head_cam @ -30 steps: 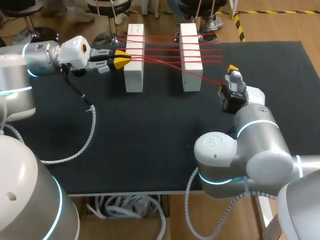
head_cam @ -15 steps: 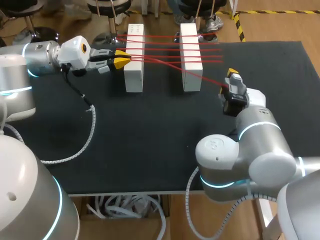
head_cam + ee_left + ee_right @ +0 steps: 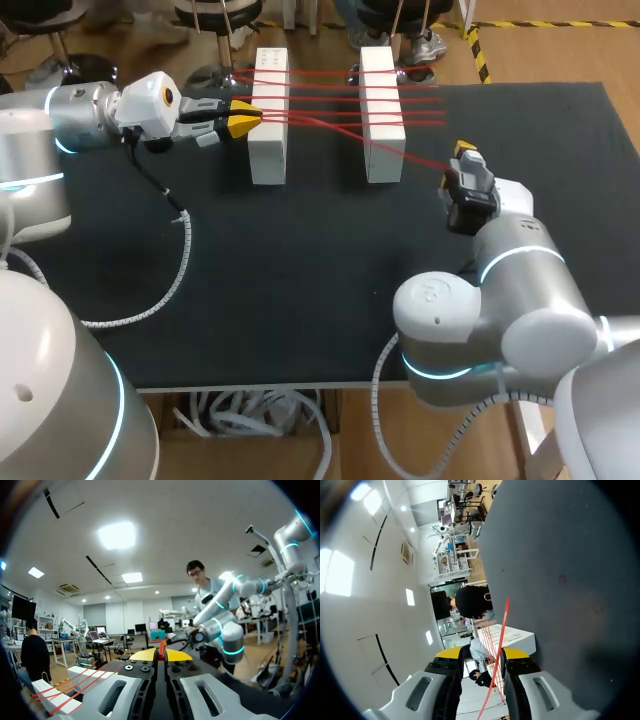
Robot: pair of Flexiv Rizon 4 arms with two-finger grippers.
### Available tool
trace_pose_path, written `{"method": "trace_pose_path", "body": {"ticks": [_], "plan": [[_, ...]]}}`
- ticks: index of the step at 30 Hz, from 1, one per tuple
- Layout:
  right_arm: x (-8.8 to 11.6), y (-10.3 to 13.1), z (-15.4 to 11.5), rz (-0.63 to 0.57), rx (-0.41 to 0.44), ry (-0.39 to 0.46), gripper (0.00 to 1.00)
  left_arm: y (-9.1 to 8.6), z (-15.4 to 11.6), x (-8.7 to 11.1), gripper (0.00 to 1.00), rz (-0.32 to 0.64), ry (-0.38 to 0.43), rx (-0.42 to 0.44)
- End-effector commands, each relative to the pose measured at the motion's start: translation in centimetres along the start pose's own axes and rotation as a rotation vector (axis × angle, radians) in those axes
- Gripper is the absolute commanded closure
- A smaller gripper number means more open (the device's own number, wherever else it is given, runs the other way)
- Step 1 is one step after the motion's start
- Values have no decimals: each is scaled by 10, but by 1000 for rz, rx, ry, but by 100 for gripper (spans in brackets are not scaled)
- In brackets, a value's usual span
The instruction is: Grab the tape and strap the tape.
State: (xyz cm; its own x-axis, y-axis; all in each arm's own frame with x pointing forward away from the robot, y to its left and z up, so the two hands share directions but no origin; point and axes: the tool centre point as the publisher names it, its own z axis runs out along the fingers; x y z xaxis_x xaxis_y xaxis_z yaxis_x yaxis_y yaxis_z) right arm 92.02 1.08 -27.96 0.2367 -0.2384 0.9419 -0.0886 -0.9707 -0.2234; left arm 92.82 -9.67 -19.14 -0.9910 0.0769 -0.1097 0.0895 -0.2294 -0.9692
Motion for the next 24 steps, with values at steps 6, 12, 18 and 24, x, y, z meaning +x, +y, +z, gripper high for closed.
{"method": "trace_pose_path", "body": {"ticks": [6,12,18,24], "plan": [[0,2,1,-72,-35,-17,100,1,-1,-1,100,-1,3,2],[1,-2,0,-225,-39,-3,100,1,-1,-1,100,-1,3,2],[7,-5,-4,-274,-13,-14,100,1,-1,-1,100,-1,3,2],[7,-5,-4,-274,-13,-14,100,1,-1,-1,100,-1,3,2]]}}
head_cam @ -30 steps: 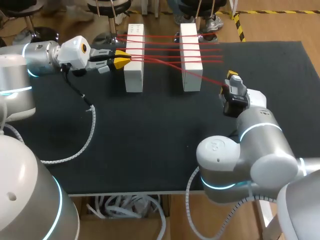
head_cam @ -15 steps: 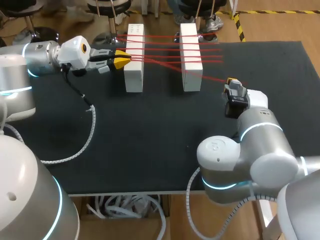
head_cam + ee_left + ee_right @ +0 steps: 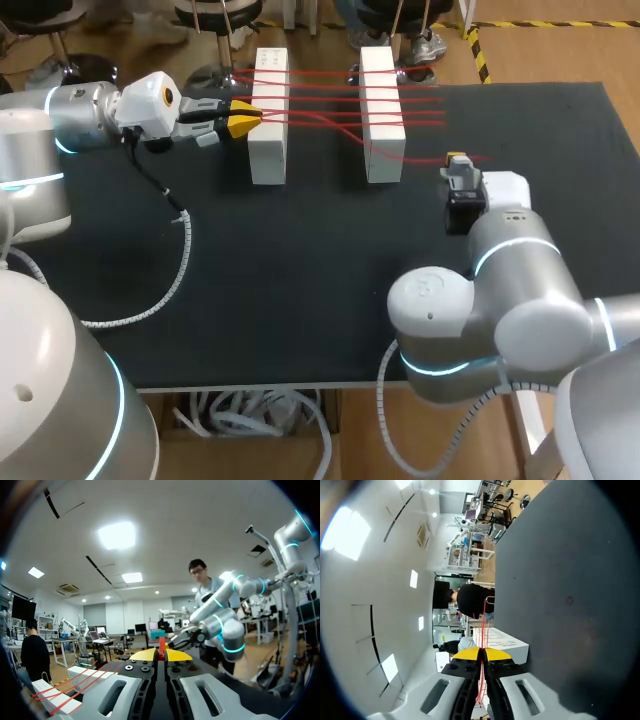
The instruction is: Grab the tape and strap the tape.
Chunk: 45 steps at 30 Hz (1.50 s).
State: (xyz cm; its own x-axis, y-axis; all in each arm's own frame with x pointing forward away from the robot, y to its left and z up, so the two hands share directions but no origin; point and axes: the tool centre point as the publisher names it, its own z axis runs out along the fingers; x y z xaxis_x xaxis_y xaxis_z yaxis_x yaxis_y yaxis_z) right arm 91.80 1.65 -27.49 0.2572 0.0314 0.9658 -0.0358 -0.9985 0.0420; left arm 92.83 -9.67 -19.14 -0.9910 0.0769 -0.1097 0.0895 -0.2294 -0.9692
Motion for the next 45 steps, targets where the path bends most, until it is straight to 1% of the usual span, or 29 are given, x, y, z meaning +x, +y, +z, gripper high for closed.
{"method": "trace_pose_path", "body": {"ticks": [1,7,9,10,13,15,16,19,20,21,23,42,43,44,45], "plan": [[4,2,-1,-2,3,-10,100,1,-1,-1,100,-1,3,2],[4,2,-1,-2,3,-10,100,1,-1,-1,100,-1,3,2],[4,2,-1,-2,3,-10,100,-1,-3,-4,100,-161,16,-241],[4,2,-1,-2,3,-10,100,0,-4,-5,100,-251,31,-385],[4,2,-1,-2,3,-10,100,5,-9,-8,100,-440,57,-719],[4,2,-1,-2,3,-10,100,10,-14,-6,100,-521,44,-862],[4,2,-1,-2,3,-10,100,12,-16,-5,100,-570,33,-948],[4,2,-1,-2,3,-10,100,17,-16,-2,100,-645,4,-1169],[4,2,-1,-2,3,-10,100,19,-15,-2,100,-651,-12,-1223],[4,2,-1,-2,3,-10,100,21,-13,-2,100,-679,-35,-1309],[4,2,-1,-2,3,-10,100,24,-9,-2,100,-667,-65,-1397],[4,2,-1,-2,3,-10,100,24,-9,-2,100,-667,-65,-1397],[4,2,-1,-2,3,-10,100,24,-9,-1,100,-654,-84,-1399],[4,2,-1,-2,3,-10,100,24,-10,-1,100,-637,-80,-1422],[4,2,-1,-2,3,-10,100,22,-8,0,100,-559,-97,-1443]]}}
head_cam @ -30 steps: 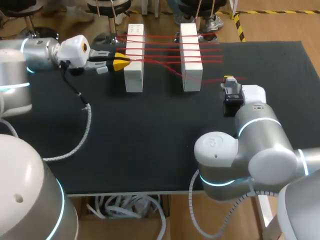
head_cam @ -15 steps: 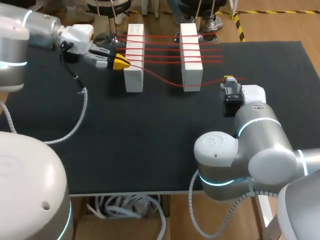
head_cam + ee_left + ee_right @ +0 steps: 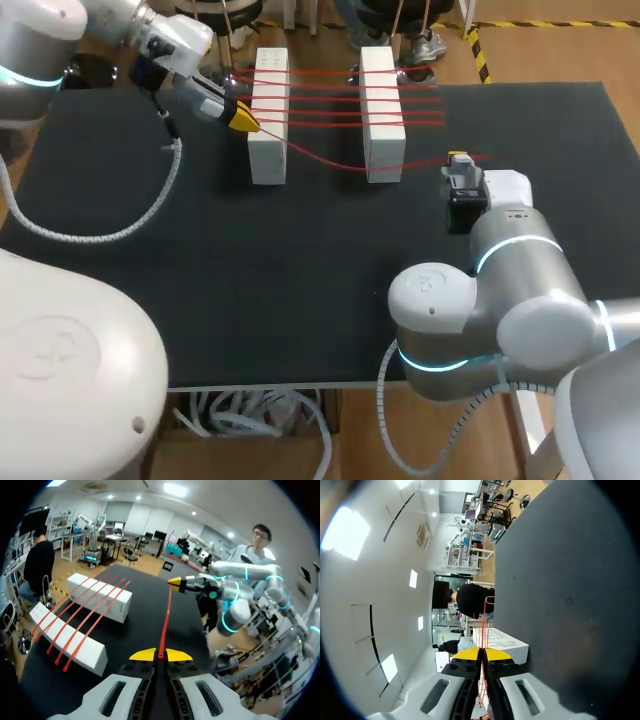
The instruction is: Grab the tape and strap the tape.
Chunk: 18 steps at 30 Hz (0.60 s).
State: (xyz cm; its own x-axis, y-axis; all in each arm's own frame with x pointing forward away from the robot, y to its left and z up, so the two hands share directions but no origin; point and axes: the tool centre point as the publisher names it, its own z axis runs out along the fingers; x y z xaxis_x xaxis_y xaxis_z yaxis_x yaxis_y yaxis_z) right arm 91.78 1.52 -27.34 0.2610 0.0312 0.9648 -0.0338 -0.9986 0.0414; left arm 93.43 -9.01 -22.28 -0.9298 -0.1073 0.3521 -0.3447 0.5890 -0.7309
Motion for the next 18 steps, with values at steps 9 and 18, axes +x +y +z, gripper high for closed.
{"method": "trace_pose_path", "body": {"ticks": [9,18], "plan": [[2,1,0,-2,1,-6,100,-25,2,13,100,187,-329,-697],[2,1,0,-2,1,-6,100,-26,16,16,100,307,-447,-743]]}}
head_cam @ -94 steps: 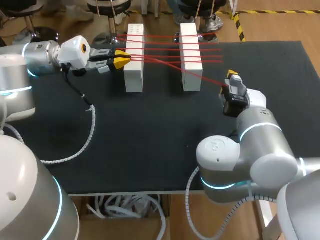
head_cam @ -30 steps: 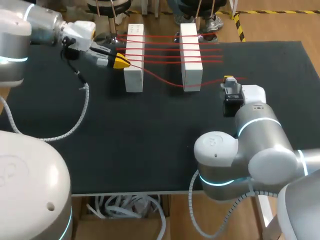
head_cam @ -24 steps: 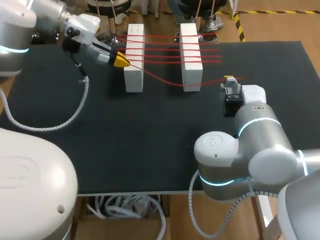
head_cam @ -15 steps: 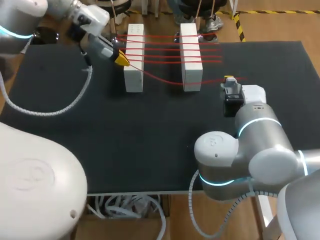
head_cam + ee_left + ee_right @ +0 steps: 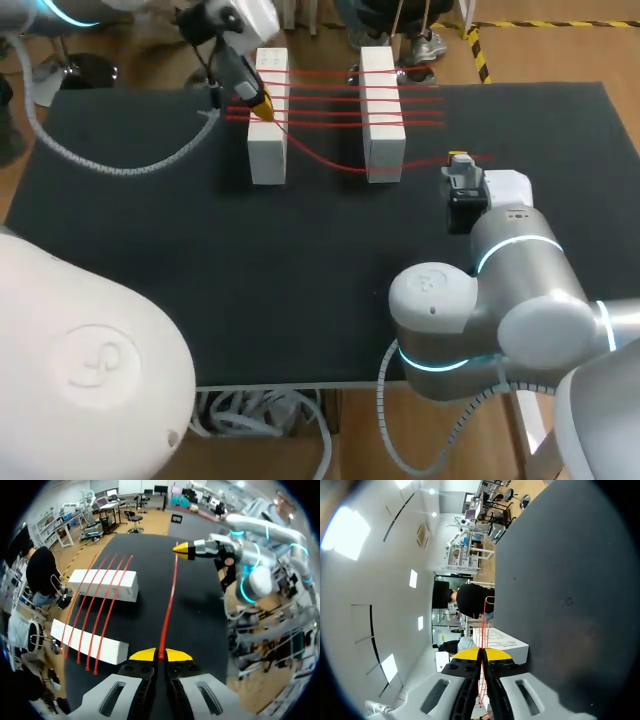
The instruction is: Grab the tape and strap the tape.
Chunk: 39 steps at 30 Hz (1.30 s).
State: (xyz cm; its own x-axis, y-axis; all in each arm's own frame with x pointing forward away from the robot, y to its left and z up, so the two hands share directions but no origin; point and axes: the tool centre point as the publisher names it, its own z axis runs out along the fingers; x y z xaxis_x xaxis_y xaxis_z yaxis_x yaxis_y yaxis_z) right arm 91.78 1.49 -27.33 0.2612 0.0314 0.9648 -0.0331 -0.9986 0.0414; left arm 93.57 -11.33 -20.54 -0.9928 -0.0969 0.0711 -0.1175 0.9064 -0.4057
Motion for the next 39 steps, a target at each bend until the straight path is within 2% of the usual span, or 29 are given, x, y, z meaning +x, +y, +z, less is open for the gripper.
{"method": "trace_pose_path", "body": {"ticks": [1,7,14,18,24,29,39], "plan": [[2,0,0,-2,0,-5,100,-4,6,11,100,95,-238,-269],[2,0,0,-2,0,-5,100,-5,8,18,100,107,-257,-238],[2,0,0,-2,0,-5,100,-14,7,26,100,122,-161,-107],[2,0,0,-2,0,-5,100,-23,11,34,100,143,-129,-63],[2,0,0,-2,0,-5,100,-32,21,41,100,196,-64,-63],[2,0,0,-2,0,-5,100,-35,21,42,100,236,2,-109],[2,0,0,-2,0,-5,100,-35,21,42,100,236,2,-109]]}}
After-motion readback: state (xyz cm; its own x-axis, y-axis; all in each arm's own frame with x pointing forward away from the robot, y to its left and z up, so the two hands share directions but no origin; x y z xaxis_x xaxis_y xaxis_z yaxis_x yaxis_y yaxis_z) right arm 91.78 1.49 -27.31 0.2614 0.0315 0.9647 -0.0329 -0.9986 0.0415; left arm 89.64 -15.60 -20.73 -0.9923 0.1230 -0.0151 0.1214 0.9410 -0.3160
